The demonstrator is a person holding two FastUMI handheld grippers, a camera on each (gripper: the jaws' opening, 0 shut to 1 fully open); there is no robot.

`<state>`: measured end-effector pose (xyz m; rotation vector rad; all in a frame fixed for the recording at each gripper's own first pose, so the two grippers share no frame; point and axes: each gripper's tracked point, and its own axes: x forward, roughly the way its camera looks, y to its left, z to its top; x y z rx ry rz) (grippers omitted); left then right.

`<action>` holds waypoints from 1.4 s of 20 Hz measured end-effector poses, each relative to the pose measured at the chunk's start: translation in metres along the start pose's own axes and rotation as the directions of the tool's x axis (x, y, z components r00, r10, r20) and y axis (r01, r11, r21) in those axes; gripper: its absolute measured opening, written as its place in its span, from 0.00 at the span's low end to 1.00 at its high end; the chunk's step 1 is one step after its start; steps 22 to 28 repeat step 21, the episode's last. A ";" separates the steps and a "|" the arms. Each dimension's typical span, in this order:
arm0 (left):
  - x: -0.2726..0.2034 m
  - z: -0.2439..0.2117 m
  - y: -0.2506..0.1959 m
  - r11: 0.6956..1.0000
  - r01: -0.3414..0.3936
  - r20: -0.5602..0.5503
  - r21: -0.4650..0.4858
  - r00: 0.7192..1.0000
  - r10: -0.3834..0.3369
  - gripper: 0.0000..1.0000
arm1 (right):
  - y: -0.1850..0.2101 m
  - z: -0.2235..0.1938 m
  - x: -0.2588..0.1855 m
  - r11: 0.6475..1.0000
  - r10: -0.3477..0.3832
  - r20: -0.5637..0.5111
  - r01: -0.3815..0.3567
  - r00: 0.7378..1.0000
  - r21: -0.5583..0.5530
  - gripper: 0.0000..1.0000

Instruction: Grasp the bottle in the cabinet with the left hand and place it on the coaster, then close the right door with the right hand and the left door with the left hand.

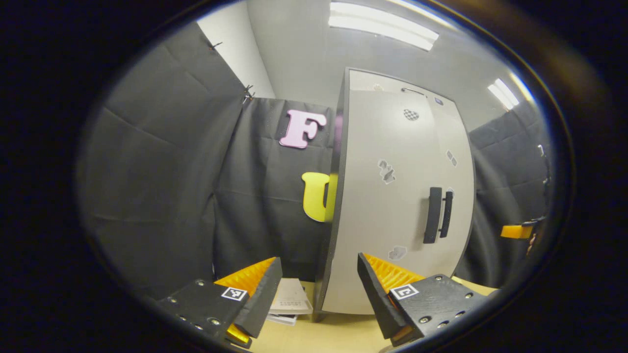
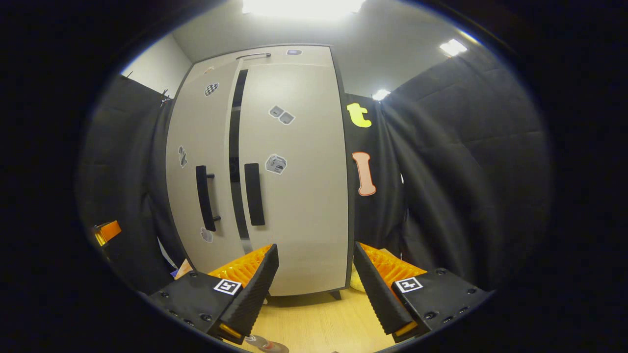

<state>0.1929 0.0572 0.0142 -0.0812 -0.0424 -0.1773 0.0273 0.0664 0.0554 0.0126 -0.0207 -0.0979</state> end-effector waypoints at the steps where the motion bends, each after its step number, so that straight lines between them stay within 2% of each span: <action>1: 0.003 0.000 -0.001 1.000 0.012 0.003 -0.006 1.000 -0.012 0.90 | -0.004 -0.004 0.000 1.000 -0.011 -0.010 0.011 1.000 0.011 0.98; 6: 0.001 -0.017 -0.008 0.999 0.041 0.005 -0.003 0.999 -0.041 0.89 | -0.017 -0.007 0.001 0.999 -0.046 -0.030 0.047 0.998 0.026 0.98; 7: 0.001 -0.023 -0.007 0.999 0.032 -0.003 0.003 0.999 -0.032 0.86 | -0.017 -0.006 0.001 0.999 -0.044 -0.031 0.045 0.999 0.008 0.98; 8: 0.001 -0.028 -0.007 1.000 0.026 -0.008 0.004 1.000 -0.026 0.90 | -0.016 -0.006 0.002 0.999 -0.043 -0.036 0.042 0.998 -0.005 0.98; 13: 0.005 -0.050 -0.020 0.999 0.033 -0.028 -0.029 0.999 -0.033 0.89 | -0.012 0.000 0.013 0.999 -0.028 -0.059 0.029 0.998 0.025 0.98; 18: 0.000 -0.059 -0.028 0.999 0.033 -0.032 -0.033 0.999 -0.034 0.90 | -0.013 0.002 0.022 1.000 -0.018 -0.066 0.016 0.998 -0.023 0.98; 20: 0.000 -0.062 -0.032 0.999 0.039 -0.041 -0.028 0.998 -0.040 0.89 | -0.017 -0.001 0.026 1.000 -0.013 -0.064 0.013 0.998 -0.008 0.98; 21: 0.000 -0.064 -0.035 0.999 0.039 -0.052 -0.016 0.998 -0.040 0.89 | -0.019 -0.002 0.027 1.000 -0.006 -0.060 0.007 0.998 0.008 0.92; 28: 0.000 -0.064 -0.035 0.999 0.039 -0.052 -0.016 0.998 -0.040 0.89 | -0.019 -0.002 0.027 1.000 -0.006 -0.060 0.007 0.998 0.008 0.92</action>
